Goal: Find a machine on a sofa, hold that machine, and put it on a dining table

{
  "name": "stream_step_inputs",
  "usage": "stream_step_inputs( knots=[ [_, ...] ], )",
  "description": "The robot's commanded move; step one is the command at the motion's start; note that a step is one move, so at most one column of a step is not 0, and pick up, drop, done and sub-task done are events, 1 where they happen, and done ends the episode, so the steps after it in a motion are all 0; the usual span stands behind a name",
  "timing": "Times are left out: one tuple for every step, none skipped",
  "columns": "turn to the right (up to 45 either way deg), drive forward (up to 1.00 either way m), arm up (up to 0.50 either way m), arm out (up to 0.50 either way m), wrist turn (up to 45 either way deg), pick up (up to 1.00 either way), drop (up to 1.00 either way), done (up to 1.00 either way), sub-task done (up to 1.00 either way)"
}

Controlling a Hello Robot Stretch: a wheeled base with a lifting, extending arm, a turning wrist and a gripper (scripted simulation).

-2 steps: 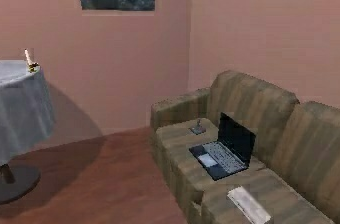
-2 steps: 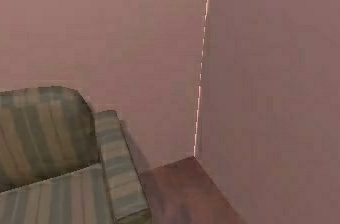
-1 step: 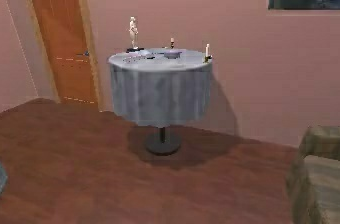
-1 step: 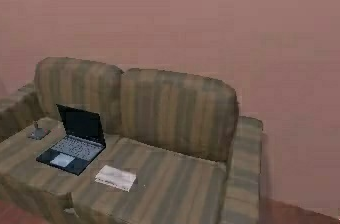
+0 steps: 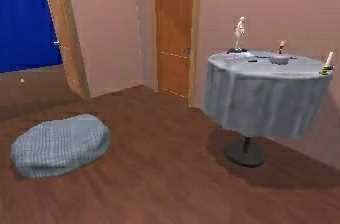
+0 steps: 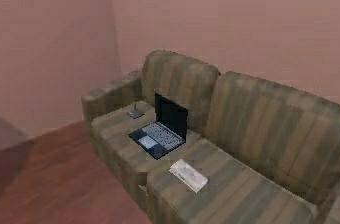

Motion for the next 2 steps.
stream_step_inputs(
  knots=[
    [45.0, 0.0, 0.0, 0.0, 0.0, 0.0, 0.0, 0.0, 0.0],
    [24.0, 0.0, 0.0, 0.0, 0.0, 0.0, 0.0, 0.0, 0.0]
  ],
)
